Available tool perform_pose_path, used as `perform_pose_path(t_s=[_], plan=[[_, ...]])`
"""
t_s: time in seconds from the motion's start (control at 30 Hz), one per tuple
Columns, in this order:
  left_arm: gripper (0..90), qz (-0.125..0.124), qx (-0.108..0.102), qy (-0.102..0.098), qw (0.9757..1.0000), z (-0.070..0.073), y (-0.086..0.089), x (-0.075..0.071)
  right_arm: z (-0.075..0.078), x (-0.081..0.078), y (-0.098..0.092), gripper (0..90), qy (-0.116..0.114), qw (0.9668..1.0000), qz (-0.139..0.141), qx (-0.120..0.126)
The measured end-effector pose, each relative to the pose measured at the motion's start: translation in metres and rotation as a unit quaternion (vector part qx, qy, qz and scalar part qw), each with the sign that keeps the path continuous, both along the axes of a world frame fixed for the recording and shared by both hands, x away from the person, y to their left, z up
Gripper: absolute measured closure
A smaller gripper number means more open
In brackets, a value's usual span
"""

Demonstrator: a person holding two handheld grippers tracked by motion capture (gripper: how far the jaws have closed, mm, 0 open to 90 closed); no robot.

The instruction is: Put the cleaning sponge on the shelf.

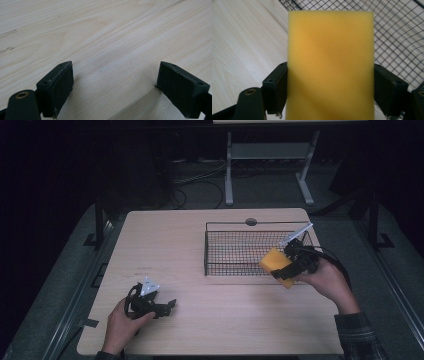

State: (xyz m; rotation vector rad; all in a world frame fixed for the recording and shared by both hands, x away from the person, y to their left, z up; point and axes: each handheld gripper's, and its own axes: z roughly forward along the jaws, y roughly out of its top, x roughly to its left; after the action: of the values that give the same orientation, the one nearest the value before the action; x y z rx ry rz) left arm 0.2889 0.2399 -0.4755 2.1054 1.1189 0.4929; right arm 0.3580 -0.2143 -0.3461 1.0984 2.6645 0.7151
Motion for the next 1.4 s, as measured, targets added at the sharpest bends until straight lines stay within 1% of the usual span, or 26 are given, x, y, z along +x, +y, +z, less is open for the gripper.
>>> perform_pose_path(t_s=[0.3,0.4,0.6,0.77,0.9,1.1,1.23,1.4], plan=[[13.1,0.001,-0.002,0.000,1.0000,0.000,0.000,0.000,0.006,0.016,-0.012,23.3,-0.007,0.9997,-0.024,0.002],[13.1,0.000,-0.001,0.000,1.0000,0.000,0.000,0.000,0.009,0.022,-0.017,23.3,-0.009,0.9994,-0.033,-0.002],[13.1,-0.001,0.001,-0.001,1.0000,0.000,0.000,0.000,0.015,0.034,-0.026,23.3,-0.012,0.9986,-0.052,-0.004],[13.1,0.000,0.000,0.000,1.0000,0.000,0.000,0.000,0.016,0.045,-0.033,23.3,-0.012,0.9975,-0.070,-0.005],[13.1,0.000,0.000,0.000,1.0000,0.000,0.000,0.000,0.013,0.053,-0.037,23.3,-0.011,0.9964,-0.084,-0.004],[13.1,0.000,0.000,0.000,1.0000,0.000,0.000,0.000,0.003,0.067,-0.042,23.3,-0.006,0.9941,-0.108,-0.004],[13.1,0.000,0.000,0.000,1.0000,0.000,0.000,0.000,-0.003,0.076,-0.044,23.2,0.002,0.9926,-0.121,-0.007],[13.1,0.000,0.000,0.000,1.0000,0.000,0.000,0.000,-0.013,0.088,-0.047,23.2,0.014,0.9898,-0.142,-0.011]])
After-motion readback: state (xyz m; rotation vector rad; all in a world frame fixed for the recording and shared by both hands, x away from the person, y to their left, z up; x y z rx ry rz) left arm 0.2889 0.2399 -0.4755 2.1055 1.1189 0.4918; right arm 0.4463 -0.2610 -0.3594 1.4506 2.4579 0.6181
